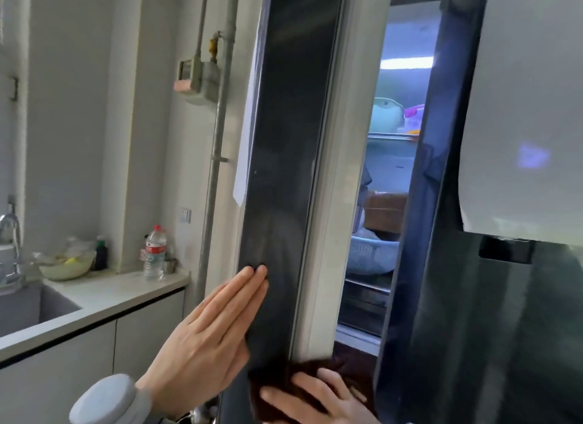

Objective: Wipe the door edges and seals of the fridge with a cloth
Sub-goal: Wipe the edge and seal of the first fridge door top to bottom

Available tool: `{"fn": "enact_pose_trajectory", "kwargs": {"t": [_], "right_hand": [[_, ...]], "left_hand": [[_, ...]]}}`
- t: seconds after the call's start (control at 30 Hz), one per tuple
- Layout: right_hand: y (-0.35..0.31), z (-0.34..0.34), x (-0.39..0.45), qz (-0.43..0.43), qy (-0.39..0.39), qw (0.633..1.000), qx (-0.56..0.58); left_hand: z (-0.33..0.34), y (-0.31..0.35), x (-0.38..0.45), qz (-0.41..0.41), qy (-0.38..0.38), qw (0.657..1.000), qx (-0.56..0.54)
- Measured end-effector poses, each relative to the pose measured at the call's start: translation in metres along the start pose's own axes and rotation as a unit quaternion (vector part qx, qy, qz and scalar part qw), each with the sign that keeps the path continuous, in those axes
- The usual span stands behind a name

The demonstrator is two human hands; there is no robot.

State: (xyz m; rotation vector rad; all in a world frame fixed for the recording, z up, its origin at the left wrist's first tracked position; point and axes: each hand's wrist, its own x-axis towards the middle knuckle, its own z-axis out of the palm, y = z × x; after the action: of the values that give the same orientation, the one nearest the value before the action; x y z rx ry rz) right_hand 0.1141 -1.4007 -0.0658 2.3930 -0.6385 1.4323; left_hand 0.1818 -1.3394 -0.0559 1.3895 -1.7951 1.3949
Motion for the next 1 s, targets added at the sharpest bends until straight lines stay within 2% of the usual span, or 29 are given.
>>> {"fn": "enact_pose_trajectory", "kwargs": {"t": [0.03, 0.07, 0.1, 0.13, 0.17, 0.2, 0.27, 0.3, 0.37, 0.43, 0.7, 0.83, 0.9, 1.0], "right_hand": [[0.001, -0.003, 0.007, 0.021, -0.003, 1.000, -0.015], [0.020, -0.030, 0.009, 0.055, -0.048, 0.997, -0.015], [0.046, -0.071, 0.004, 0.060, -0.030, 0.997, -0.047], [0.057, -0.083, 0.005, -0.070, 0.003, 0.993, -0.097], [0.083, -0.103, 0.009, -0.192, 0.019, 0.976, -0.097], [0.107, -0.127, 0.023, -0.243, 0.012, 0.964, -0.110], [0.124, -0.143, 0.061, -0.211, 0.048, 0.971, -0.102], [0.109, -0.137, 0.077, -0.188, 0.057, 0.977, -0.083], [0.098, -0.122, 0.076, -0.194, 0.104, 0.972, -0.080], [0.102, -0.114, 0.060, -0.204, 0.111, 0.970, -0.069], [0.103, -0.086, -0.027, -0.268, 0.008, 0.960, -0.078], [0.106, -0.106, -0.009, -0.312, -0.028, 0.946, -0.081], [0.107, -0.124, 0.022, -0.276, 0.011, 0.958, -0.078], [0.107, -0.153, 0.084, -0.178, 0.088, 0.980, -0.024]], "left_hand": [[0.001, -0.001, 0.001, 0.000, 0.005, 1.000, -0.005], [0.001, -0.002, 0.002, 0.003, 0.014, 1.000, -0.009], [0.002, -0.002, 0.003, 0.004, 0.020, 1.000, -0.015], [0.003, -0.003, 0.004, 0.007, 0.028, 0.999, -0.021], [0.004, -0.002, 0.005, 0.008, 0.033, 0.999, -0.024], [0.005, -0.002, 0.006, 0.009, 0.036, 0.999, -0.026], [0.007, 0.000, 0.007, 0.007, 0.036, 0.999, -0.030], [0.007, 0.001, 0.007, 0.003, 0.039, 0.999, -0.033], [0.008, 0.002, 0.008, -0.004, 0.046, 0.998, -0.038], [0.009, 0.001, 0.006, -0.006, 0.049, 0.998, -0.033], [-0.002, -0.003, 0.004, 0.005, 0.012, 1.000, -0.013], [-0.013, -0.006, 0.013, 0.001, 0.017, 1.000, -0.016], [-0.021, -0.008, 0.029, -0.012, 0.034, 0.999, -0.010], [-0.029, -0.010, 0.063, -0.025, 0.068, 0.997, 0.000]]}}
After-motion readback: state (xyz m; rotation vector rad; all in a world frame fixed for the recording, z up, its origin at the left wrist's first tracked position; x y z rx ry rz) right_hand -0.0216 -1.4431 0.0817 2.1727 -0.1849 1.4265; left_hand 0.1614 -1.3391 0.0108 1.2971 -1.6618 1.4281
